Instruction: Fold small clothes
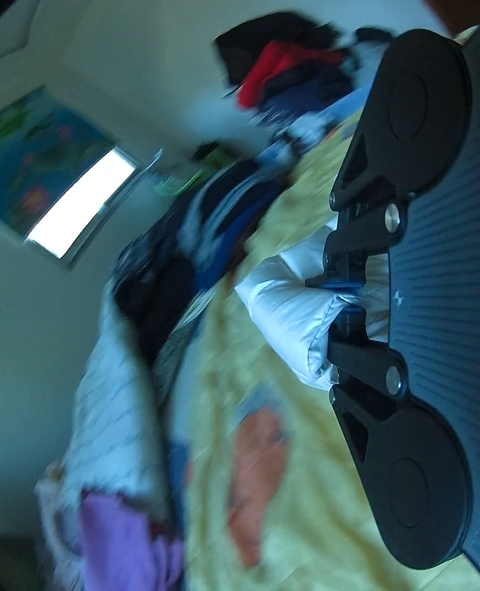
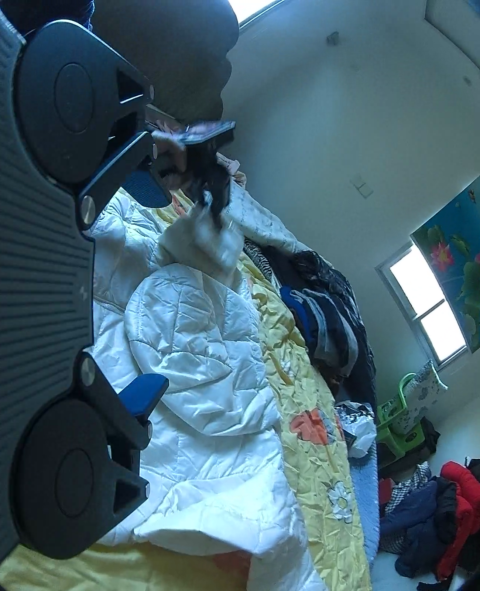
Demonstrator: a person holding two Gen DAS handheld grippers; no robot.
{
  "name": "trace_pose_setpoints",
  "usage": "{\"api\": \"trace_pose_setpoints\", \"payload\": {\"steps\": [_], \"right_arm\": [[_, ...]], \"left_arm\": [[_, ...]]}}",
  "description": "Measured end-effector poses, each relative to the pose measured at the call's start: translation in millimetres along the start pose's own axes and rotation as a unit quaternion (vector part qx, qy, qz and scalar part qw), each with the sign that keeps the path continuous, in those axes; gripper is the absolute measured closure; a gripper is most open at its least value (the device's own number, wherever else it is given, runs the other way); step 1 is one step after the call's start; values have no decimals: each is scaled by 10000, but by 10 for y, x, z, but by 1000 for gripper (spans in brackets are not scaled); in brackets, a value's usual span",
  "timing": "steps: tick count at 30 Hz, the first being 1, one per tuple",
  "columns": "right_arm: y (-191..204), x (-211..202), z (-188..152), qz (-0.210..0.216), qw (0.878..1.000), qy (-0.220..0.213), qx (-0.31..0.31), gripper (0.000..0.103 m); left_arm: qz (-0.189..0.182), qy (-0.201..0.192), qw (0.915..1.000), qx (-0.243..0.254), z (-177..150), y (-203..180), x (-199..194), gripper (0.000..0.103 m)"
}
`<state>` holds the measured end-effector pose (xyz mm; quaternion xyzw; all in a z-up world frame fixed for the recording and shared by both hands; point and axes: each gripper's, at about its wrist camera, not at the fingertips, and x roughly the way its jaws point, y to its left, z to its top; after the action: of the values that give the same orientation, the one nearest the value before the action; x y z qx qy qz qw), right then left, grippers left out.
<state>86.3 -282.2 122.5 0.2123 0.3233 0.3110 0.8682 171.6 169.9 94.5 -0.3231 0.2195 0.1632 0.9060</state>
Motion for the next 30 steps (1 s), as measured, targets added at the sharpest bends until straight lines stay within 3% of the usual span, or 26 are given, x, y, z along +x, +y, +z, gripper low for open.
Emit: {"api": "trace_pose_setpoints", "payload": {"steps": [3,5,7,9,10,13,14,17,20,22,24,26,29,30], "right_arm": [[-73,146,-14,14,9998,69,183,7],[-125,273,-24,69,9992,137,365,7],[-169,388,-31,94,9983,188,537,7],[-242,497,-16,79,9970,258,722,7],[-291,544,-5,29,9961,275,844,7],[-520,684,62,-191,9896,295,1394,7],[-607,719,81,-238,9867,278,1585,7],[-828,796,144,-503,9781,178,2011,7],[-1056,904,144,-342,9645,238,2608,8],[-1189,1000,134,-292,9550,276,2940,11],[-1264,1104,124,-360,9512,236,3055,21],[-1311,1228,136,-477,9517,307,3016,48],[-1382,1423,139,-638,9487,509,3056,51],[-1394,1468,136,-598,9495,494,3040,54]], "left_arm": [[690,58,9972,-289,163,309,154,92],[941,601,9908,-761,168,535,241,87],[816,990,9834,-1284,81,689,208,85],[668,1060,9832,-1330,-44,660,49,80],[592,1106,9841,-1256,-126,599,-38,70],[245,1120,9891,-921,-415,376,-343,17],[122,1001,9921,-743,-506,268,-443,14],[-188,633,9978,-21,-690,-32,-674,14],[-1103,1204,9859,371,-776,-297,-572,14],[-1387,1527,9774,463,-855,-435,-408,14],[-1244,1746,9760,377,-911,-537,-178,14],[-1208,2039,9710,320,-977,-615,83,14],[-968,2360,9661,399,-1105,-720,380,16],[-835,2401,9662,435,-1136,-745,457,21]]}}
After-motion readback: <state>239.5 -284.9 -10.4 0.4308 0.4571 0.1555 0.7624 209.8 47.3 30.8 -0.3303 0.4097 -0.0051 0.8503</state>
